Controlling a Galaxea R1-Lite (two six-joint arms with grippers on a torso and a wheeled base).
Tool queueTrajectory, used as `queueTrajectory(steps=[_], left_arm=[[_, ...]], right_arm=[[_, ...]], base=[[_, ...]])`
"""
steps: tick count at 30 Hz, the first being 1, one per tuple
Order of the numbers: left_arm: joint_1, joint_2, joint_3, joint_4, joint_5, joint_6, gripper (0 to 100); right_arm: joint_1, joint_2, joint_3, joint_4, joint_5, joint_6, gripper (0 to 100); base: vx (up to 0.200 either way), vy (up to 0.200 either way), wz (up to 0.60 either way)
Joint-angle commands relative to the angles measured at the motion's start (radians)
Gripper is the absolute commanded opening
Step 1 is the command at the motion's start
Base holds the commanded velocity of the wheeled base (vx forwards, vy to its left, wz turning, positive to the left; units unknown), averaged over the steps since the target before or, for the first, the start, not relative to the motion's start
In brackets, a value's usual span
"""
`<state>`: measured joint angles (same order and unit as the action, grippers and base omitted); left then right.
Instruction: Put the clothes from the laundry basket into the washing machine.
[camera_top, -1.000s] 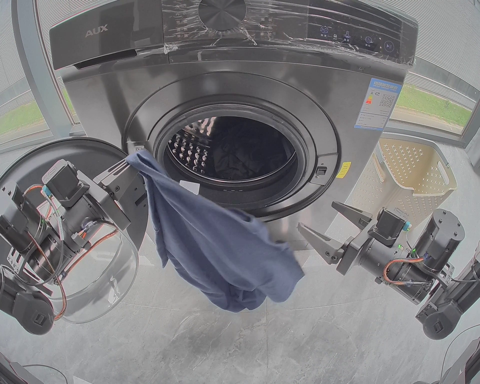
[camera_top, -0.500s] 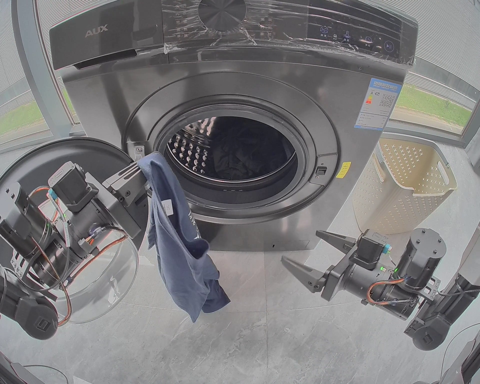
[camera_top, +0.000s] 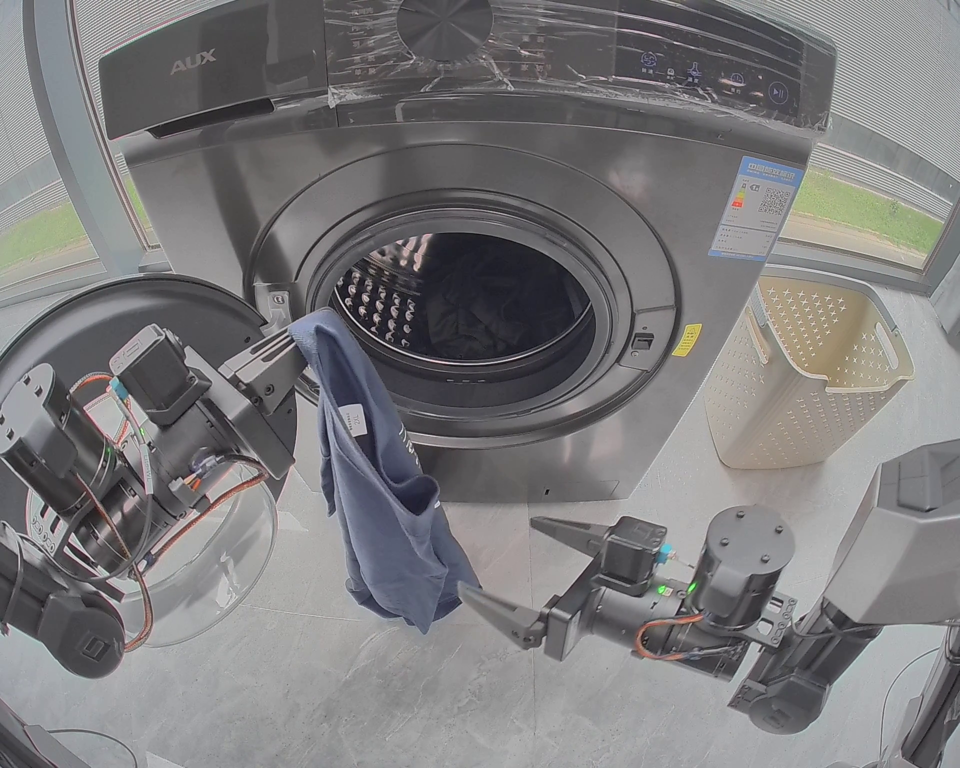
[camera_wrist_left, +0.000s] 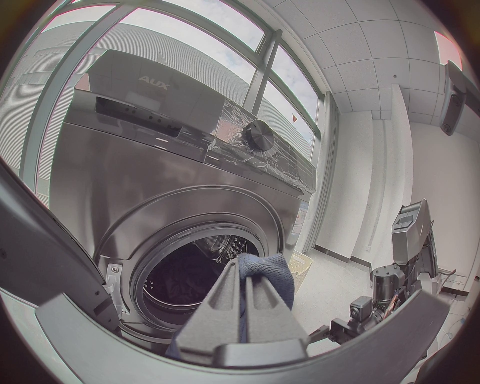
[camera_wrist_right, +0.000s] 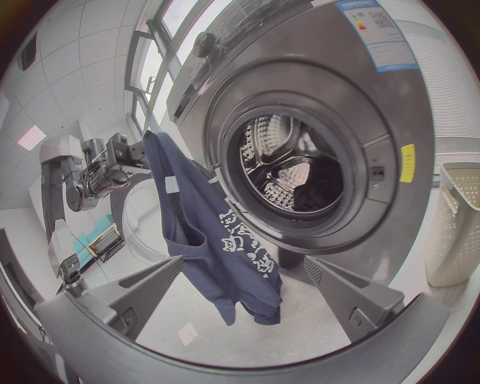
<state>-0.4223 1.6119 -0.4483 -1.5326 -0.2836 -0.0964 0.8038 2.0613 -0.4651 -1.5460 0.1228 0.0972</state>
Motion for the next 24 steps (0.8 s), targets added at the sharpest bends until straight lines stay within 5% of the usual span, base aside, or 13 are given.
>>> queueTrajectory(steps=[1,22,23,24], left_arm=[[-0.001,0.016,-0.003,0.0,0.0,0.0,0],[-0.006,0.019,-0.009,-0.004,0.0,0.0,0],[-0.006,0.019,-0.009,-0.004,0.0,0.0,0],[-0.006,0.019,-0.009,-0.004,0.0,0.0,0]], right_arm=[[0.052,0.082,-0.046,0.0,0.0,-0.001,100],[0.005,0.355,-0.472,0.023,-0.035,-0.002,100],[0.002,0.361,-0.486,0.023,-0.037,-0.002,0],[0.0,0.365,-0.5,0.023,-0.038,-0.002,0]], base=[[0.0,0.0,0.0],[0.0,0.0,0.0],[0.0,0.0,0.0],[0.0,0.0,0.0]])
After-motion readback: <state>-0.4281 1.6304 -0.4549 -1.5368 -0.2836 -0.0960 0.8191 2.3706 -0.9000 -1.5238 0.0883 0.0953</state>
